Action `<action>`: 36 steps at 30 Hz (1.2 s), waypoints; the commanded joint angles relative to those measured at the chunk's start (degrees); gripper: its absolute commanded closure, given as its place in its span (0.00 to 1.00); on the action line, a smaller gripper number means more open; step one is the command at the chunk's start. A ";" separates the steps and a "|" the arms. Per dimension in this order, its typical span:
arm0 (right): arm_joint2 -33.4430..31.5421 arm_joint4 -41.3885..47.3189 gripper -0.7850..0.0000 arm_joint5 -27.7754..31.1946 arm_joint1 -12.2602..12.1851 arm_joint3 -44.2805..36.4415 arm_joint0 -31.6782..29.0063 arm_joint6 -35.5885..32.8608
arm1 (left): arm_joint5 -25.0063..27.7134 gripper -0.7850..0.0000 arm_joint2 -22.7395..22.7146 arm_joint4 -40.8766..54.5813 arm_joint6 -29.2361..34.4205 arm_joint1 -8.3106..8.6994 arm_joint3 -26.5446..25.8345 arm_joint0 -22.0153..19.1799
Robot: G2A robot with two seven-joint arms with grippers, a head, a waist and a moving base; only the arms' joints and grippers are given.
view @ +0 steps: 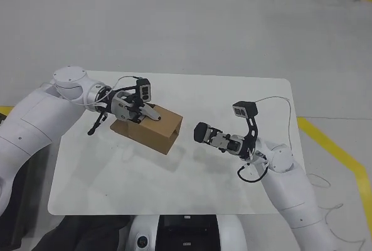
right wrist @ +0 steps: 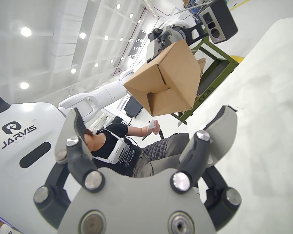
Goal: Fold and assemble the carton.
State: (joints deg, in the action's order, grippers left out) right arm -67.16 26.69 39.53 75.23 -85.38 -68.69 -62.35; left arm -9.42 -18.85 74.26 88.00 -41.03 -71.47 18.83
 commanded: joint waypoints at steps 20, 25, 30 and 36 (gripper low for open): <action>0.00 0.03 0.00 -0.03 0.00 -0.02 -0.01 -0.02 | -0.01 1.00 -0.02 -0.02 0.00 0.00 0.00 0.01; 0.00 0.03 0.00 -0.03 0.00 -0.02 -0.01 -0.02 | -0.01 1.00 -0.02 -0.02 0.00 0.00 0.00 0.01; 0.00 0.03 0.00 -0.03 0.00 -0.02 -0.01 -0.02 | 0.12 1.00 -0.42 -0.44 -2.76 -0.04 -1.35 0.88; 0.24 -3.00 0.00 -1.23 -0.03 -1.66 -0.78 3.55 | -0.48 1.00 -2.93 -5.59 -10.87 0.97 -5.54 3.03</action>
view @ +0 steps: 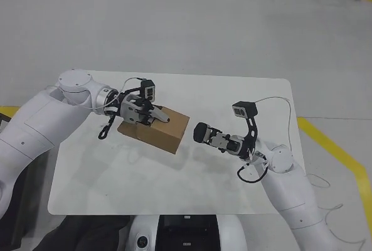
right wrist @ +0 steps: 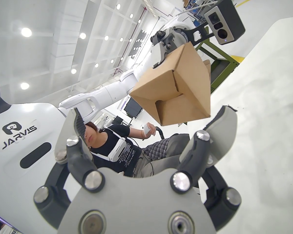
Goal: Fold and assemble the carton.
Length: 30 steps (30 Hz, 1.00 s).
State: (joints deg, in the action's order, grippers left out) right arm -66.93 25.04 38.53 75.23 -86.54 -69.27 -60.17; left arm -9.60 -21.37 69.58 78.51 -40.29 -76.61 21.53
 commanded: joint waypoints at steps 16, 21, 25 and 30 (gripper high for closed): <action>-5.83 -28.60 0.00 -1.94 -0.97 -10.84 -7.19 23.37 | -17.71 1.00 -5.08 -17.41 -17.60 3.27 -12.39 4.18; -5.69 -32.52 0.00 -3.51 -1.13 -11.92 -8.06 26.08 | -32.46 1.00 -4.41 -24.40 -22.75 3.19 -18.36 2.84; -5.82 -34.06 0.00 -4.16 -1.29 -12.08 -8.50 27.62 | -42.39 1.00 -2.05 -28.52 -26.22 1.89 -20.43 1.42; -6.29 -35.24 0.00 -4.70 -1.55 -12.12 -9.25 29.13 | -47.75 1.00 2.47 -29.74 -31.58 -1.22 -19.64 -1.59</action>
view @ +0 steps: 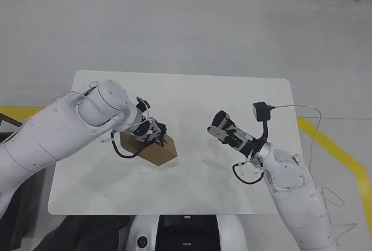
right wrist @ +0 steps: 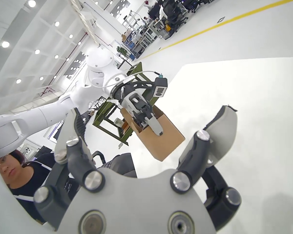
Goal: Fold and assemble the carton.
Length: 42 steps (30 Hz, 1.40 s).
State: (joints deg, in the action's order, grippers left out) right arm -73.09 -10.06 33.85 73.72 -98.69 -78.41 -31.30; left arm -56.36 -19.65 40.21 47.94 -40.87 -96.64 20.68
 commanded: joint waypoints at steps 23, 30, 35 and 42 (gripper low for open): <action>-1.46 -0.56 0.00 0.98 -1.03 2.42 -1.14 4.23 | -1.64 0.89 9.91 -13.89 -3.33 -18.74 17.16 -5.56; -0.95 -0.91 0.00 0.55 -1.23 2.11 -1.07 4.38 | -1.64 0.00 9.91 -12.99 -1.66 -21.92 20.09 -7.04; -0.22 -1.35 0.00 -0.01 -1.30 1.89 -0.62 4.55 | -1.64 0.00 9.85 -9.38 -2.68 -21.41 19.35 -8.15; -0.23 -1.96 0.00 -0.37 -1.54 0.68 -0.91 5.07 | -1.64 0.00 4.61 -1.65 -6.54 -17.29 12.35 -6.68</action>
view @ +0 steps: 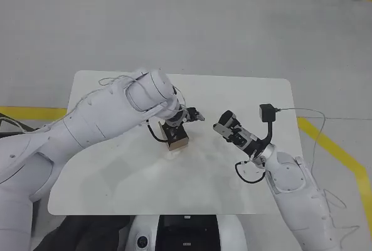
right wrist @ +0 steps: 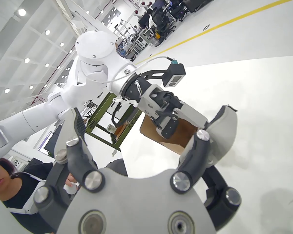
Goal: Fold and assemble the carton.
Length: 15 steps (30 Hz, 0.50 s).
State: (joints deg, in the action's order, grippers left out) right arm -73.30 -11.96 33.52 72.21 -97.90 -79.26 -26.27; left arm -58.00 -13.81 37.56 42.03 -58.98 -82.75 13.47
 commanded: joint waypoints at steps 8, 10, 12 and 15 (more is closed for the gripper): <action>0.40 -0.75 0.00 -0.62 -0.25 -1.22 -0.10 0.26 | 6.17 0.00 -14.56 2.03 -5.14 8.81 -12.55 7.95; 0.61 -0.91 0.00 -0.71 -0.28 -1.32 -0.03 0.45 | 8.14 0.00 -18.22 1.47 -6.07 10.75 -14.88 10.47; 0.82 -0.93 0.00 -0.67 -0.31 -1.34 0.02 0.58 | 11.06 0.00 -21.92 0.88 -6.22 12.56 -16.59 13.05; 0.98 -0.93 0.00 -0.55 -0.37 -1.27 0.07 0.73 | 16.51 0.00 -26.65 -2.41 -5.25 15.13 -18.09 17.02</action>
State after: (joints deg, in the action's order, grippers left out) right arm -72.36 -12.96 32.93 71.85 -99.20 -79.20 -25.55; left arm -43.29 -38.91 36.75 36.50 -44.70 -100.53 29.10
